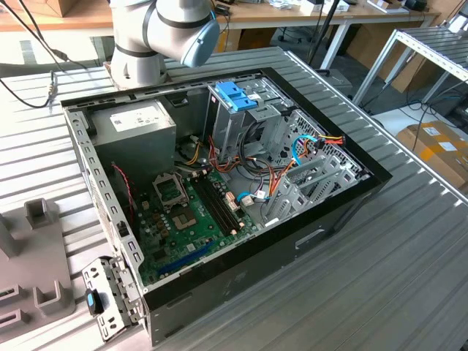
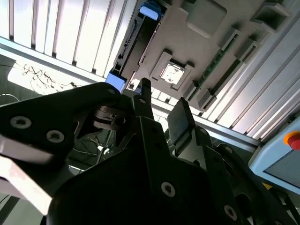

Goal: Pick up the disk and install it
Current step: 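Pick up the disk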

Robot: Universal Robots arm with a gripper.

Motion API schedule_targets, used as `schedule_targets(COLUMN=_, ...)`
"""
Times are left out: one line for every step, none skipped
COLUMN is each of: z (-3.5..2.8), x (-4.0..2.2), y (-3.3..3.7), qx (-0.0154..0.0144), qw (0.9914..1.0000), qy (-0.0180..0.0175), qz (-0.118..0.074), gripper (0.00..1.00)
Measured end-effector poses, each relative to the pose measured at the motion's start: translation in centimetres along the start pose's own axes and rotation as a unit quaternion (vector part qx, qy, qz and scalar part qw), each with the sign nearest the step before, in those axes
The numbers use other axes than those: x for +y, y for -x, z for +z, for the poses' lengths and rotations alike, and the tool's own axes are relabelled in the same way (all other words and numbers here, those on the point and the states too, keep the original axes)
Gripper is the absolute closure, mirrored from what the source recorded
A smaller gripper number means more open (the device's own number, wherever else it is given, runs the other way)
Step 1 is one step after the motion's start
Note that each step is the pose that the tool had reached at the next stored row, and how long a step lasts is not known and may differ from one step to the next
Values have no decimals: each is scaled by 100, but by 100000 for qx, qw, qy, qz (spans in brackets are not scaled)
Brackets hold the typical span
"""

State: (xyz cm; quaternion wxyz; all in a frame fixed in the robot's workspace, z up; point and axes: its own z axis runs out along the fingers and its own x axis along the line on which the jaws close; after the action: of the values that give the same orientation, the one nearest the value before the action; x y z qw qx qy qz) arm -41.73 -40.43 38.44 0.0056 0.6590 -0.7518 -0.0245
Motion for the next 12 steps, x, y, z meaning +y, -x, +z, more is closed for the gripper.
schedule_targets(z=0, x=0, y=0, qx=0, qw=100000, qy=3, qz=14, gripper=58)
schedule_targets(z=0, x=0, y=0, qx=-3, qw=100000, qy=1, qz=28, gripper=58)
schedule_targets(z=0, x=0, y=0, qx=-1, qw=100000, qy=2, qz=50, gripper=58)
schedule_targets(z=0, x=0, y=0, qx=-3, qw=100000, qy=2, qz=77, gripper=58)
schedule_targets(z=0, x=0, y=0, qx=-4, qw=100000, qy=0, qz=95, gripper=58)
schedule_targets(z=0, x=0, y=0, qx=-5, qw=100000, qy=-1, qz=111, gripper=58)
schedule_targets(z=0, x=0, y=0, qx=-5, qw=100000, qy=-2, qz=133, gripper=58)
schedule_targets(z=0, x=0, y=0, qx=-8, qw=100000, qy=1, qz=165, gripper=58)
schedule_targets(z=0, x=0, y=0, qx=-9, qw=100000, qy=0, qz=189, gripper=58)
schedule_targets(z=0, x=0, y=0, qx=-10, qw=100000, qy=-4, qz=222, gripper=57)
schedule_targets(z=8, x=0, y=0, qx=-29, qw=99998, qy=26, qz=-700, gripper=51)
schedule_targets(z=10, x=0, y=0, qx=117, qw=99921, qy=106, qz=-3977, gripper=51)
